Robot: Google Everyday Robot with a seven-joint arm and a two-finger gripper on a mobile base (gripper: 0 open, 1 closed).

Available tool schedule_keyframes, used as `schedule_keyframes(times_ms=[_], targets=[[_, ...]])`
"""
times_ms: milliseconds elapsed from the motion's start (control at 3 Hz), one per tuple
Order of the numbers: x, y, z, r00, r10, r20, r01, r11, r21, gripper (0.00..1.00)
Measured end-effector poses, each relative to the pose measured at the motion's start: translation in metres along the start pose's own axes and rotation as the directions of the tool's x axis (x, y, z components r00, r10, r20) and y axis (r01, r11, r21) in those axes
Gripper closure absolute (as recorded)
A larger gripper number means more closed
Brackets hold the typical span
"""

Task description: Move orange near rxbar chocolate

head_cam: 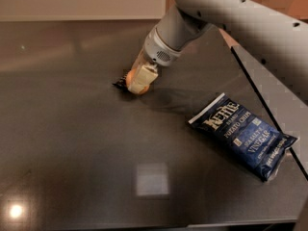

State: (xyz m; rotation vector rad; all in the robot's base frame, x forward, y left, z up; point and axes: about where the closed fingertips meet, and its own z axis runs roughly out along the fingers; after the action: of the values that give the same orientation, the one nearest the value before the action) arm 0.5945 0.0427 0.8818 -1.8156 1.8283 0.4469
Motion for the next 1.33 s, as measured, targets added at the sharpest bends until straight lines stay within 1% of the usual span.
schedule_keyframes(times_ms=[333, 667, 1000, 1333], targets=[[-0.011, -0.017, 0.018, 1.0, -0.002, -0.006, 0.002, 1.0, 0.004, 1.0], [-0.012, -0.028, 0.029, 1.0, -0.003, -0.024, 0.003, 0.9999, 0.017, 1.0], [-0.004, -0.039, 0.03, 0.999, 0.014, -0.036, -0.012, 0.9992, 0.038, 1.0], [0.005, -0.044, 0.023, 0.999, 0.033, -0.031, -0.031, 0.9979, 0.056, 1.0]])
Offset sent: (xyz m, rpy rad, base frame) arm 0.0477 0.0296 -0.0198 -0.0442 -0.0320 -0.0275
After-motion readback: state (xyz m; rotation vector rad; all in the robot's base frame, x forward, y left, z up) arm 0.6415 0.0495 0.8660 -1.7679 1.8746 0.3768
